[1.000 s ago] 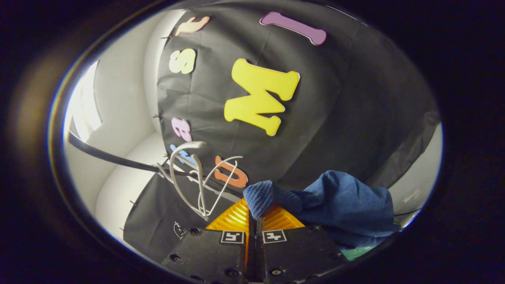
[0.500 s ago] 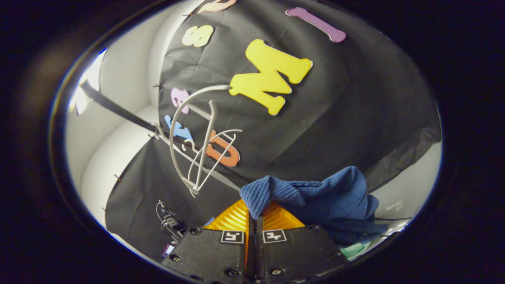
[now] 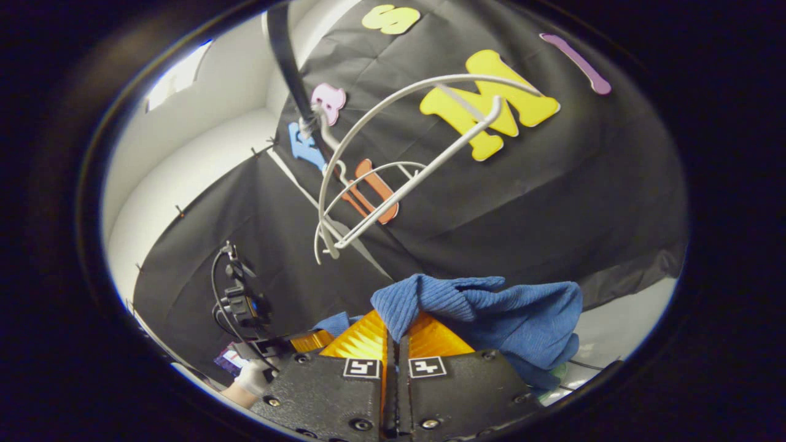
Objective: Grasp the clothes on the hanger with both hands and then place them into the laundry hamper below.
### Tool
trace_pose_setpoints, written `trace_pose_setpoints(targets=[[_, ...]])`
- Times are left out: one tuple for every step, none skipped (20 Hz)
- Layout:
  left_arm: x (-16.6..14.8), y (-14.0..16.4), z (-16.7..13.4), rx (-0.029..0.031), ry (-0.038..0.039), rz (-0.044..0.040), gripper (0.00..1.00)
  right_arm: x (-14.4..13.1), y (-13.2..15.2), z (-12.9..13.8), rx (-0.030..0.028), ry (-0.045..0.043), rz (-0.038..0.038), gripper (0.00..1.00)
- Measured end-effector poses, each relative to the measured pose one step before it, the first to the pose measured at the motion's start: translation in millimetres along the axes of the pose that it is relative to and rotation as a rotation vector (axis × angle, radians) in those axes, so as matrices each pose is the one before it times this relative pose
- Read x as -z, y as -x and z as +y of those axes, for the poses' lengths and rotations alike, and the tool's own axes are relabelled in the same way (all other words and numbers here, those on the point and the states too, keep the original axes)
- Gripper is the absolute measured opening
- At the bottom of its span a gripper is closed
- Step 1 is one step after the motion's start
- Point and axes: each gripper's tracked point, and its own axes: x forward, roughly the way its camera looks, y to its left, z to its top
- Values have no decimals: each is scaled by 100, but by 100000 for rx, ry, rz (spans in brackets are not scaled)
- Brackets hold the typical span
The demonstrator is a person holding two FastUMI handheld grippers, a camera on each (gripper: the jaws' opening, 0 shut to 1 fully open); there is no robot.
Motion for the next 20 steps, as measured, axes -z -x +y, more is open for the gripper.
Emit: trace_pose_setpoints(targets=[[317,203,-417,623,-1764,1340,5,424,-763,453,594,1075,1922,4],[485,162,-80,-572,-1950,1603,5,481,-979,268,1237,1672,2008,4],[702,-9,22,-418,-960,1694,5,460,-761,39,2377,1482,1500,5],[1141,95,34,-388,-593,2151,5,676,-518,245,2620,1394,2262,4],[1051,-97,211,-545,-450,1537,5,669,-470,86,2533,942,2307,4],[1123,-167,131,-438,-580,2003,5,766,-556,-227,2664,1456,2675,4],[1091,-171,117,-246,-77,2283,5,941,-570,-453,3256,1645,3184,4],[1109,-419,305,-220,-36,1737,5,1568,-91,-446,2535,1530,3118,4],[1193,-395,230,-450,164,2154,5,1212,-484,-465,2648,1851,3513,4],[1288,-604,114,-417,236,2392,5,933,-715,-732,2407,1674,2996,3],[1190,-587,261,-995,171,2572,5,990,-563,-608,1974,1270,3677,4],[881,-586,188,-597,179,2416,1,1008,-597,-429,2183,256,3245,4],[832,-583,235,-819,-313,2409,5,793,-597,-612,3209,-560,3638,4],[1045,-315,437,-1257,-217,2672,1,900,-352,-566,2314,-140,3059,5],[792,-490,376,-1044,-249,1963,5,793,-400,-550,2279,226,2873,5],[832,-602,345,-1380,-550,2824,5,279,-976,-258,1902,617,2378,5],[423,-776,517,-1205,-398,2404,5,229,-677,-610,3217,688,2433,5],[543,-763,672,-1464,-93,2059,5,409,-444,-910,2838,528,1679,5],[517,-622,357,-659,-153,2482,5,389,-341,-420,1880,-386,2090,5],[367,-545,107,-1282,-42,1889,5,526,-602,-720,1903,-884,2548,5]])
